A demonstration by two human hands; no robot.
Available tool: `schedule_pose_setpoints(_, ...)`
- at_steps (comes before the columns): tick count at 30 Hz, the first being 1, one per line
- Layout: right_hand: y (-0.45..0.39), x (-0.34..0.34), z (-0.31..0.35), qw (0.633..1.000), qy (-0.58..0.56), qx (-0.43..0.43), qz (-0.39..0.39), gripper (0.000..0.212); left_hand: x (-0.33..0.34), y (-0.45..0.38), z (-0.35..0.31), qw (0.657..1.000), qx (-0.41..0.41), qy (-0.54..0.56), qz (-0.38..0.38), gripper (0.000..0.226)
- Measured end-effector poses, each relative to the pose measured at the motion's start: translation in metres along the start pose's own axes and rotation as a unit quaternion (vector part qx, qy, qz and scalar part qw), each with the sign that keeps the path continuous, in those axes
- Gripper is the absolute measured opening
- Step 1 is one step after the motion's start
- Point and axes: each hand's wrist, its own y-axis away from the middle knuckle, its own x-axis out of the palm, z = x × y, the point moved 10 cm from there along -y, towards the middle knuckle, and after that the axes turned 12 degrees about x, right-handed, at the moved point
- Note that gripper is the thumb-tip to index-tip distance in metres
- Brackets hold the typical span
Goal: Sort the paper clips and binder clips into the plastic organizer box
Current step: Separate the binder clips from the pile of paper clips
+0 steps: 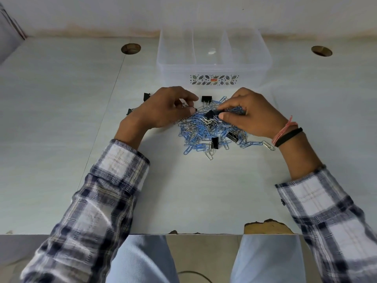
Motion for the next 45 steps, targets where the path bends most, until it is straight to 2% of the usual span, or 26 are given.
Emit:
schedule_pose_setpoints(4, 0.0, 0.003, 0.009, 1.0, -0.011, -0.018, -0.007, 0.023, 0.001, 0.002, -0.001, 0.999, 0.008, 0.017, 0.028, 0.037)
schedule_pose_setpoints(10, 0.001, -0.004, 0.001, 0.998, -0.059, 0.002, -0.015, 0.007, -0.001, 0.002, -0.003, 0.999, 0.014, 0.037, 0.015, 0.042)
schedule_pose_setpoints(13, 0.002, -0.007, 0.002, 0.998, -0.06, -0.013, -0.024, 0.018, -0.006, 0.002, -0.004, 0.999, 0.023, 0.036, -0.001, 0.042)
schedule_pose_setpoints(18, 0.002, 0.013, 0.007, 0.999, 0.024, -0.023, 0.027, 0.03, -0.012, 0.001, -0.006, 0.998, 0.021, 0.049, -0.043, 0.027)
schedule_pose_setpoints(24, 0.001, 0.008, 0.016, 0.999, -0.002, -0.034, 0.003, 0.013, -0.027, 0.002, -0.007, 0.961, -0.004, 0.223, -0.165, 0.017)
schedule_pose_setpoints(28, 0.002, 0.005, 0.01, 0.999, -0.034, -0.016, 0.003, 0.008, -0.019, 0.0, -0.004, 0.928, -0.038, 0.317, -0.191, 0.018)
schedule_pose_setpoints(30, 0.002, 0.002, 0.011, 0.998, -0.053, -0.021, -0.003, 0.016, -0.012, -0.004, -0.004, 0.932, -0.058, 0.293, -0.203, 0.024)
schedule_pose_setpoints(33, 0.003, 0.005, 0.01, 0.999, -0.041, -0.021, 0.008, 0.032, -0.005, -0.01, -0.01, 0.955, -0.071, 0.19, -0.218, 0.024)
schedule_pose_setpoints(36, 0.003, 0.008, 0.01, 0.999, -0.024, -0.021, 0.014, 0.038, 0.005, -0.022, -0.018, 0.985, -0.033, -0.007, -0.17, 0.025)
schedule_pose_setpoints(38, 0.002, 0.01, 0.012, 0.999, -0.03, -0.022, 0.019, 0.037, 0.016, -0.029, -0.016, 0.987, -0.035, -0.098, -0.12, 0.038)
schedule_pose_setpoints(41, 0.001, 0.014, 0.012, 0.999, -0.025, -0.011, 0.032, 0.036, 0.024, -0.034, -0.012, 0.985, -0.052, -0.131, -0.096, 0.038)
schedule_pose_setpoints(45, 0.002, 0.016, 0.008, 0.997, -0.048, 0.012, 0.054, 0.035, 0.016, -0.034, -0.009, 0.988, -0.034, -0.091, -0.118, 0.027)
